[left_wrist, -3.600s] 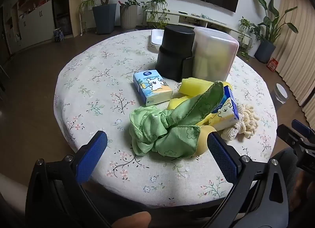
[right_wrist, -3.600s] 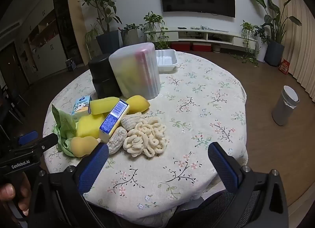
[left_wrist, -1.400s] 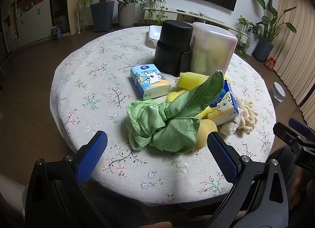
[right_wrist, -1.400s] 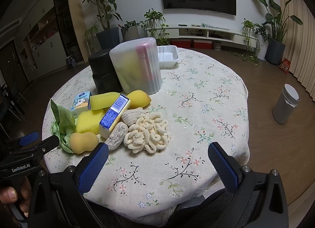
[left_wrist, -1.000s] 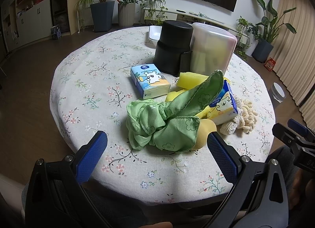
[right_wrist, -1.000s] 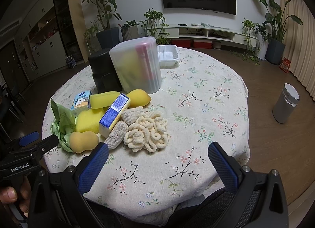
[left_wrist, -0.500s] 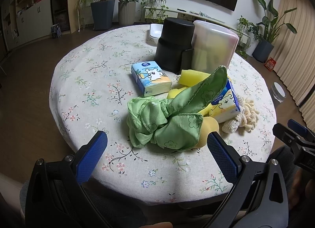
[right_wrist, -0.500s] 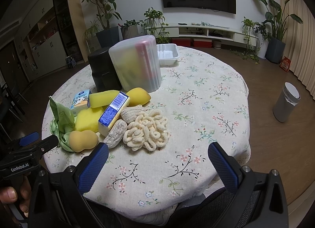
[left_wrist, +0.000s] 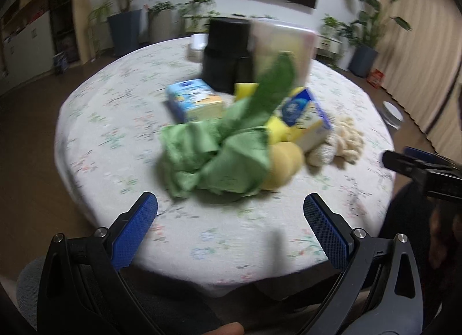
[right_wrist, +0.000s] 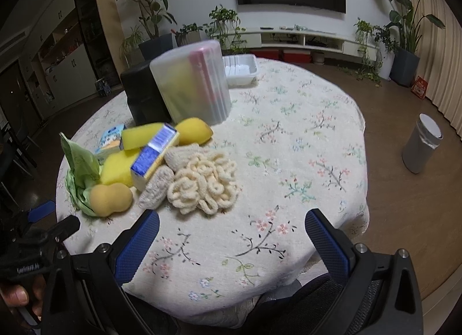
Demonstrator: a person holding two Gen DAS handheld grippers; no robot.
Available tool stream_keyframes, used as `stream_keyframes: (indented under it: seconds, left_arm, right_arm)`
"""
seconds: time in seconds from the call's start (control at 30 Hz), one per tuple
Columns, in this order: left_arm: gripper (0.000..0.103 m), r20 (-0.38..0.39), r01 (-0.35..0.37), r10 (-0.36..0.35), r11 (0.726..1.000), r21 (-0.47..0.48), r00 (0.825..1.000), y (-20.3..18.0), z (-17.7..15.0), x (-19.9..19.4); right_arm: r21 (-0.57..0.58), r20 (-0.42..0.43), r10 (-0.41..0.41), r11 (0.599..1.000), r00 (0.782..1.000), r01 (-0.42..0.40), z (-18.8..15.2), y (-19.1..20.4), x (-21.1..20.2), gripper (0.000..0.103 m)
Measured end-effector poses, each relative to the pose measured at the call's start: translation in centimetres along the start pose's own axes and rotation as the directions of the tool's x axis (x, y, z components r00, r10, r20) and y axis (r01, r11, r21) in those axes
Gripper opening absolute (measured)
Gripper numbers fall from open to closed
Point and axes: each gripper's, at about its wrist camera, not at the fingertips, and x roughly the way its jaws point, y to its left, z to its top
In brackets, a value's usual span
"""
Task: Organize soft objects
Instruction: 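Grasp the green cloth with the left tool while the right tool grasps the cream crocheted sponge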
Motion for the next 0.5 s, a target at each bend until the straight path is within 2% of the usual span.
stream_keyframes:
  seconds: [0.1, 0.2, 0.27, 0.4, 0.5]
  left_arm:
    - [0.102, 0.016, -0.001, 0.0, 1.0, 0.025, 1.0, -0.5, 0.5, 0.2]
    - [0.101, -0.015, 0.018, -0.019, 0.999, -0.04, 1.0, 1.2, 1.2, 1.1]
    - [0.101, -0.034, 0.041, -0.044, 0.995, -0.09, 0.998, 2.5, 1.6, 1.5]
    - [0.101, -0.032, 0.006, -0.009, 0.996, -0.089, 0.999, 3.4, 2.5, 1.8]
    - [0.101, -0.035, 0.033, -0.037, 0.993, -0.118, 0.999, 4.0, 2.8, 2.6]
  right_arm:
    - [-0.004, -0.043, 0.036, 0.999, 0.998, -0.036, -0.1, -0.4, 1.1, 0.103]
    - [-0.004, -0.069, 0.086, 0.996, 0.994, -0.087, 0.5, -0.4, 1.9, 0.103]
    - [-0.018, -0.071, 0.093, 0.995, 0.993, -0.094, 1.1, -0.1, 2.3, 0.102]
    - [-0.057, -0.093, 0.072, 0.995, 0.993, -0.078, 2.4, 0.3, 3.8, 0.1]
    - [-0.055, -0.134, 0.082, 0.994, 0.988, -0.09, 2.7, 0.4, 5.1, 0.1]
